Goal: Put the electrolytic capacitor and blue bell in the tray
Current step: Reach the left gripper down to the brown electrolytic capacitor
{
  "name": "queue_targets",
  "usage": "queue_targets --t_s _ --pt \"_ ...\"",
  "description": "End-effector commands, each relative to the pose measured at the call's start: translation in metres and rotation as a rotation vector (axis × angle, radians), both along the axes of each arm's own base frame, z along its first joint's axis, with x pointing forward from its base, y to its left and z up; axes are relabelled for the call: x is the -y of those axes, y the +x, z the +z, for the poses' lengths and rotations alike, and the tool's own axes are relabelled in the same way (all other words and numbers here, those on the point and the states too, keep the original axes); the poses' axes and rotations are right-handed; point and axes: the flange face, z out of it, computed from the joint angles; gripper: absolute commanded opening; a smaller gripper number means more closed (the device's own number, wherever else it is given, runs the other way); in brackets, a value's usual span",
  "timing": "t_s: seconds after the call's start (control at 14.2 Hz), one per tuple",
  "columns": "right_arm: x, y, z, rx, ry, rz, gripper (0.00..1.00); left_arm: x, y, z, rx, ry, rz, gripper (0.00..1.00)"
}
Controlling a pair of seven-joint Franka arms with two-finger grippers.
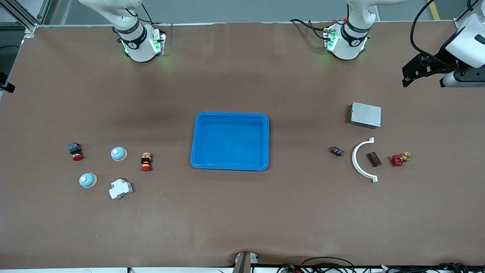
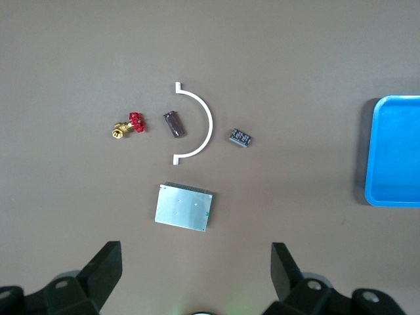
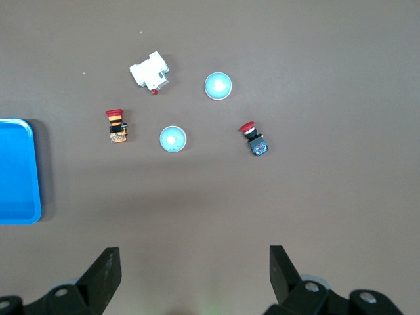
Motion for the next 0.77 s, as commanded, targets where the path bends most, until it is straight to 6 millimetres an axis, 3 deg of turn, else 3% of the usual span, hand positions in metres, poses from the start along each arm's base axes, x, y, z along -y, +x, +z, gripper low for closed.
queue_targets --t_s 0.0,0.21,0.35,0.7 --pt "0.001 -0.002 0.007 0.014 0.001 0.014 1.00 0.002 0.003 0.003 -0.001 0.021 -0.004 1.00" --pt "-0.014 0.002 0.004 0.009 0.005 0.039 1.00 0.000 0.008 -0.004 -0.016 0.022 -0.005 1.00" --pt "-0.037 0.006 0.001 0.000 0.009 0.071 1.00 -0.009 0.019 -0.025 -0.059 0.020 0.003 1.00" --pt "-0.041 0.010 0.003 0.025 0.003 0.079 1.00 -0.014 0.042 -0.111 -0.131 0.124 0.014 1.00"
